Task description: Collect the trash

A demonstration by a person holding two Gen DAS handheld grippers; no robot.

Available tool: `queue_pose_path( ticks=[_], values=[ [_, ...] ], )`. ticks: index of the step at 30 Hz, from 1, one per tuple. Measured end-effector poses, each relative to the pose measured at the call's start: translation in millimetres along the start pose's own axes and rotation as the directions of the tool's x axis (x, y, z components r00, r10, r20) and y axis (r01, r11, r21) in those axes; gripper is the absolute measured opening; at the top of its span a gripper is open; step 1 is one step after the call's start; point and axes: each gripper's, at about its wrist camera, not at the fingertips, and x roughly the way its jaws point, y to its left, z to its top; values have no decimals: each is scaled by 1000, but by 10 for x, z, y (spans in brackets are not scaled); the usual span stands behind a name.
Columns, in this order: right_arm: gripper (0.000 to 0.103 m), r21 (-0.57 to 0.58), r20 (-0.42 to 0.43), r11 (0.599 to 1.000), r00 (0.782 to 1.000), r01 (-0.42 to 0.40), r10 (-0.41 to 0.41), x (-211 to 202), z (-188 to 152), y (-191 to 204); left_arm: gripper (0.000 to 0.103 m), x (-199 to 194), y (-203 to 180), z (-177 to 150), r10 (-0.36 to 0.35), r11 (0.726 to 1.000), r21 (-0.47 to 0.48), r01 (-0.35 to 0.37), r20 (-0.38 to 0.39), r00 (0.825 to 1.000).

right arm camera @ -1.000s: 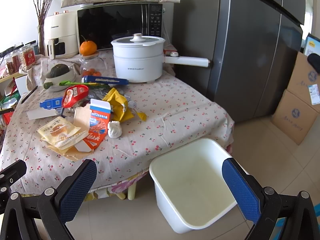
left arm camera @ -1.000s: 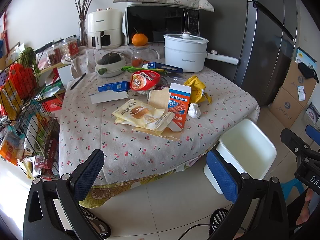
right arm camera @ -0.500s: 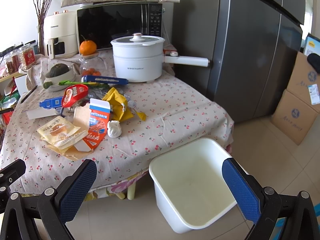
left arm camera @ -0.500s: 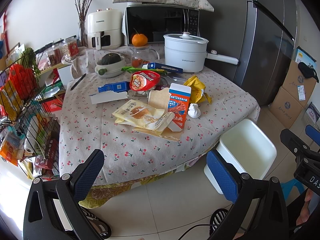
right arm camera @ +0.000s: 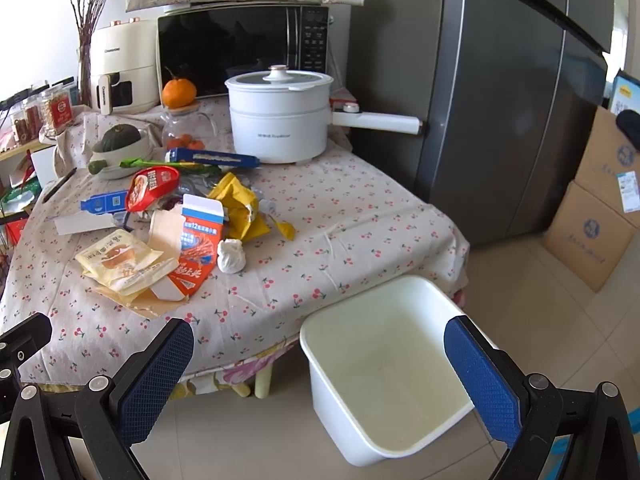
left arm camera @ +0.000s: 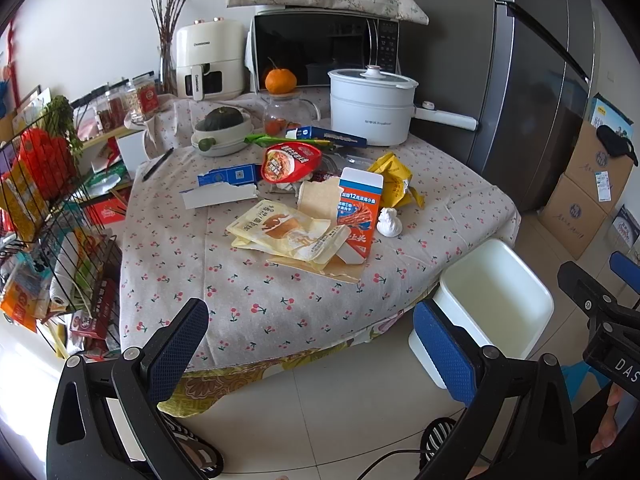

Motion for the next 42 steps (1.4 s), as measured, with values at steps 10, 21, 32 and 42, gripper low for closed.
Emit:
queue_pose_path(
  ticks=[10, 21, 32, 42],
  values=[
    [103, -2, -1, 1000, 1000, 1, -1, 4, -2, 4, 103, 0, 0, -3, 0, 1000, 1, 0, 0, 1000],
    [103, -37, -42, 999, 999, -26, 24, 102, 99, 37, 103, 89, 227, 195, -76, 997, -37, 74, -53, 996],
    [103, -178, -181, 968, 973, -174, 142, 509, 441, 118, 101, 805, 639, 459, -137, 990, -45, 131, -175, 975],
    [103, -180, -265, 939, 933, -294, 241, 1164, 663, 259, 78, 1745, 1151, 523, -255, 948, -248, 199, -218, 942]
  ],
)
